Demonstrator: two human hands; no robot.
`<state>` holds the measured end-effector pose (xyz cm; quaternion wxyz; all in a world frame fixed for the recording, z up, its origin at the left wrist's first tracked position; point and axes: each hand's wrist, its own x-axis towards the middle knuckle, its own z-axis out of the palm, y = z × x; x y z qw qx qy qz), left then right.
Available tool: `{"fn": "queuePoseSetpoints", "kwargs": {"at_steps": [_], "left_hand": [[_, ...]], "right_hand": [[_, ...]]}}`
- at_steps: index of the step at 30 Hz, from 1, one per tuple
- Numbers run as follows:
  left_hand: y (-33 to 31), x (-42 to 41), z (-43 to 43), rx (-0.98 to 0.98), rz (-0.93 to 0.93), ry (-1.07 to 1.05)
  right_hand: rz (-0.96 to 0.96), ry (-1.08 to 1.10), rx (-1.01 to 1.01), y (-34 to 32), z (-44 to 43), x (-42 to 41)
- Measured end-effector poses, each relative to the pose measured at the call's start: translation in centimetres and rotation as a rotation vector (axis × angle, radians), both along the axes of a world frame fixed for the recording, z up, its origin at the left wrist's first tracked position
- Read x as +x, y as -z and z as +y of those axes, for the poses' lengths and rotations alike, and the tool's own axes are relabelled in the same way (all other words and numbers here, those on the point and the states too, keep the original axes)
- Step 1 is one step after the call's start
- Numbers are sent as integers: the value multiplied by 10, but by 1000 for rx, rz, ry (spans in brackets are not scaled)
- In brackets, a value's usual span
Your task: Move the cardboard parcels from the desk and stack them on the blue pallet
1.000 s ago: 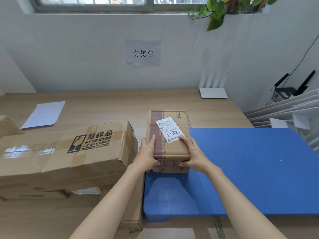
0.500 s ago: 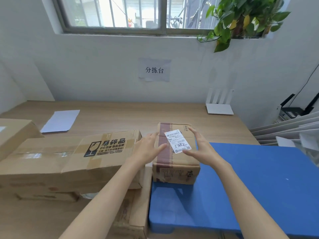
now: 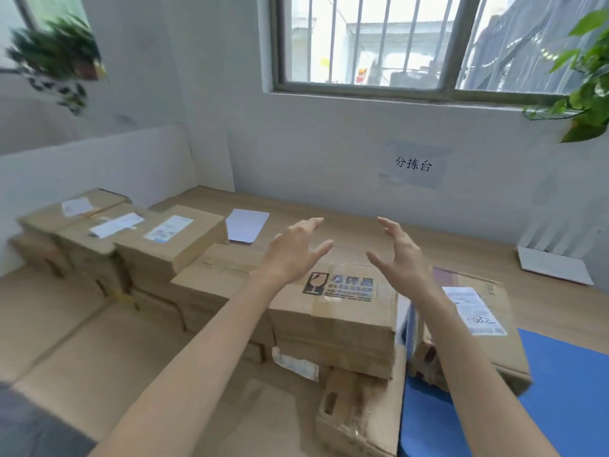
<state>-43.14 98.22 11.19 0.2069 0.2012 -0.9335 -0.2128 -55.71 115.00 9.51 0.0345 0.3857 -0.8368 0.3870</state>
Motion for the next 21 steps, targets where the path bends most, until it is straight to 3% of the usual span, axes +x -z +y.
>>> {"fn": "queuePoseSetpoints", "kwargs": {"at_steps": [12, 21], "left_hand": [[-13, 218, -239, 107, 3, -273], [-10, 327, -369, 135, 29, -455]], "right_hand": [[-111, -198, -132, -8, -277, 186], [-139, -382, -60, -4, -433, 290]]}}
